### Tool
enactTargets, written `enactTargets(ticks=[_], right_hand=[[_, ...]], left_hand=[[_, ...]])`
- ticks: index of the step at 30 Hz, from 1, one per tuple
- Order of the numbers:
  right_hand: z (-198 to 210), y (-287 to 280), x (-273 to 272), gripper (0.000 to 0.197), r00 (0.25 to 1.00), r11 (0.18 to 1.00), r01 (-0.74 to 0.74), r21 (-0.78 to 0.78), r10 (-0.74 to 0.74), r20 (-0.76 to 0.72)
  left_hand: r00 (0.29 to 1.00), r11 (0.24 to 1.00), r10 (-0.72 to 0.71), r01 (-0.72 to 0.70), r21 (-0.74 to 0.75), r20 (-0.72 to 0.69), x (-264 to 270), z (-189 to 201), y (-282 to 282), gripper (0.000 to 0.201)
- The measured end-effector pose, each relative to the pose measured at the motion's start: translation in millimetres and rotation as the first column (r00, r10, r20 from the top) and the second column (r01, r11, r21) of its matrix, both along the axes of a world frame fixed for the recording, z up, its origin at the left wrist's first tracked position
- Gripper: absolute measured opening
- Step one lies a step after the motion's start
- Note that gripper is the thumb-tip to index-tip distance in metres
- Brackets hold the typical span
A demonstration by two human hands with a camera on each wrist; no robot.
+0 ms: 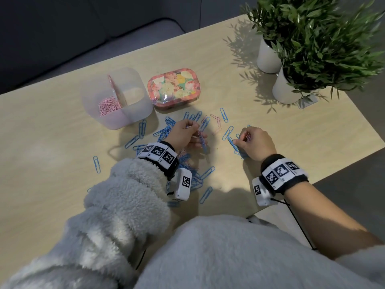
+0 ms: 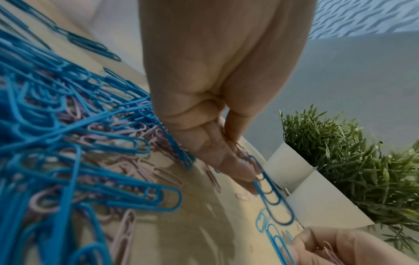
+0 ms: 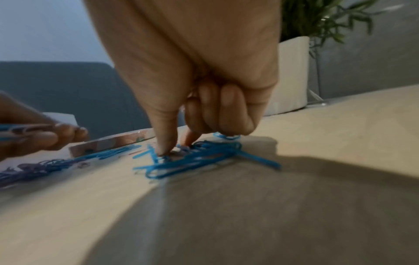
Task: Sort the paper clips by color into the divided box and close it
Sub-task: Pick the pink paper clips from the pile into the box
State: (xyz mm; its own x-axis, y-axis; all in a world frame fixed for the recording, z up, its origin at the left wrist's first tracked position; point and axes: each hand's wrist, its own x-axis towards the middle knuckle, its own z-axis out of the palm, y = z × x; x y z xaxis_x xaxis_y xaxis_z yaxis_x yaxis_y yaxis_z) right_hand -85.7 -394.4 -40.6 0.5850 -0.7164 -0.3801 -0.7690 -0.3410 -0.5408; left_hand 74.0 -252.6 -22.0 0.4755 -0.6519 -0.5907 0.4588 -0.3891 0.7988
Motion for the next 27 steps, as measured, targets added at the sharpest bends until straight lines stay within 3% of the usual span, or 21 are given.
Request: enactTargets(ticks=[4,7,9,15,19,22,27], right_hand=[[1.3,-0.2,5.4,0.016,0.999,0.999,0.026,-0.027,-0.026,-0.024],[0.1,-6.3,5.2,0.028,1.000,0.999,0.006,0.032,-0.006,-0.027],[2.1,-9.2,2.9,0.031,1.000,1.000,0.008,0.026,-0.008,-0.009],[5.0,-14.3,-6.7,0.010,0.994,0.997,0.077,-0.008,-0.076,0.084],[4.8,-2.4,-5.0,0.017,1.000,0.998,-0.002,-0.060,0.001,-0.016],[8.3,5.2,1.6,0.007,0.995,0.989,-0.050,-0.139,0.037,-0.089],[20.4,14.0,13.0,0.009,0.969,0.936,-0.179,-0.302,0.114,-0.221]], left_hand=[[1.000,1.000,0.010,-0.011,-0.019,-0.025,-1.5,2.0,2.5,0.017],[0.999,0.998,-0.030,0.029,-0.060,-0.015,-0.8,0.7,7.0,0.009],[0.997,0.996,-0.062,0.065,-0.064,0.038,-1.2,-1.0,10.9,0.017],[0.978,0.994,-0.099,0.104,-0.016,0.185,-4.4,0.5,15.5,0.013],[0.982,0.995,-0.093,0.095,-0.003,0.167,-5.3,0.3,15.2,0.010],[0.984,0.995,-0.095,0.095,0.002,0.153,-5.9,2.6,15.0,0.010],[1.000,0.998,-0.015,0.013,-0.061,-0.025,-7.4,6.8,16.2,0.015]])
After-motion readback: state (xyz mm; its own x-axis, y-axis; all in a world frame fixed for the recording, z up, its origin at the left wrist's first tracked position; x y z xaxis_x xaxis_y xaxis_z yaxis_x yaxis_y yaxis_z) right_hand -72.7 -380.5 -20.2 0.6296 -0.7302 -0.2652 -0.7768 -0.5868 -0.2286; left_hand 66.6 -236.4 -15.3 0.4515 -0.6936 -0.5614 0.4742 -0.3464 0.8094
